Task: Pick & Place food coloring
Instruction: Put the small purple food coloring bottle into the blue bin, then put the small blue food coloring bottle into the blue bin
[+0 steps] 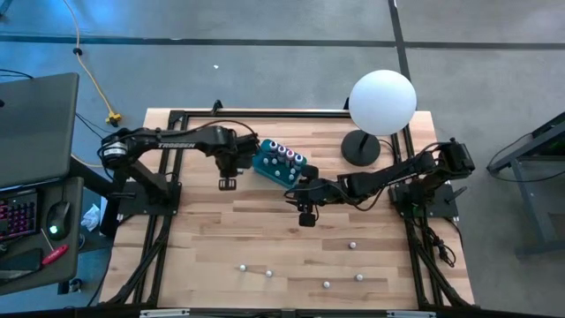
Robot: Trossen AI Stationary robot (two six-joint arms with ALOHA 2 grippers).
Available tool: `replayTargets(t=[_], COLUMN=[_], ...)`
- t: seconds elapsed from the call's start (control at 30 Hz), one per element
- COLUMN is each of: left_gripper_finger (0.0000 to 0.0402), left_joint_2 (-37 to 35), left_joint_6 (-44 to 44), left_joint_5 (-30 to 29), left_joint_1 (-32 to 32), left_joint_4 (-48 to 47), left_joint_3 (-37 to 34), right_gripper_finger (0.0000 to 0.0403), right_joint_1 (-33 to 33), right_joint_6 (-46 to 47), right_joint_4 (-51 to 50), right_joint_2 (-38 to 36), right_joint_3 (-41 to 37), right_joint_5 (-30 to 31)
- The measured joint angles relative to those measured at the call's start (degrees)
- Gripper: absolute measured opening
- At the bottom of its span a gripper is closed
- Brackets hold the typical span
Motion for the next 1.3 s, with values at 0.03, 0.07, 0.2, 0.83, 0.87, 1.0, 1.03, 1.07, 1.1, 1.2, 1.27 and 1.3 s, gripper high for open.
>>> replayTargets(t=[0.03,0.07,0.2,0.83,0.87,1.0,1.03,1.07,1.1,1.2,1.27,1.3], left_gripper_finger=[0.0062,0.0063,0.0057,0.0056,0.0056,0.0065,0.0071,0.0078,0.0086,0.0110,0.0122,0.0127], left_joint_2=[0.00,-0.02,0.64,16.62,16.90,17.01,17.03,17.05,17.05,17.05,17.05,17.05], left_joint_6=[-0.35,-0.53,2.67,13.73,14.48,16.76,16.96,17.10,17.12,17.26,18.13,18.40], left_joint_5=[-1.39,-3.35,-12.78,-11.12,-11.00,-10.76,-10.67,-10.62,-10.64,-10.64,-10.64,-10.93], left_joint_1=[-0.84,-1.71,-4.35,-4.84,-4.86,-4.89,-4.91,-4.91,-4.91,-4.91,-5.07,-5.27], left_joint_4=[-0.53,-0.61,0.45,16.77,17.32,18.15,18.07,17.77,17.84,18.01,18.08,18.07], left_joint_3=[1.66,3.21,8.84,12.05,12.15,12.12,12.13,12.11,12.11,12.11,12.11,12.12], right_gripper_finger=[0.0139,0.0139,0.0139,0.0139,0.0139,0.0139,0.0139,0.0139,0.0139,0.0139,0.0139,0.0139], right_joint_1=[0.00,0.00,0.00,0.13,0.15,0.15,0.15,0.15,0.29,1.41,2.65,3.39], right_joint_6=[0.00,-0.01,-0.05,3.22,3.22,4.00,4.44,4.87,4.98,4.01,2.82,2.47], right_joint_4=[-0.02,-0.02,-0.02,-3.65,-3.88,-4.77,-5.02,-5.29,-5.70,-7.95,-10.24,-11.10], right_joint_2=[0.00,0.00,0.00,0.00,0.00,0.00,0.00,0.00,0.00,0.00,0.00,0.00], right_joint_3=[0.00,0.00,0.00,0.00,0.00,0.00,0.00,0.00,0.00,0.00,0.00,0.00], right_joint_5=[0.00,0.00,0.74,-1.35,-2.52,-9.96,-12.31,-14.85,-17.73,-25.66,-31.11,-33.97])
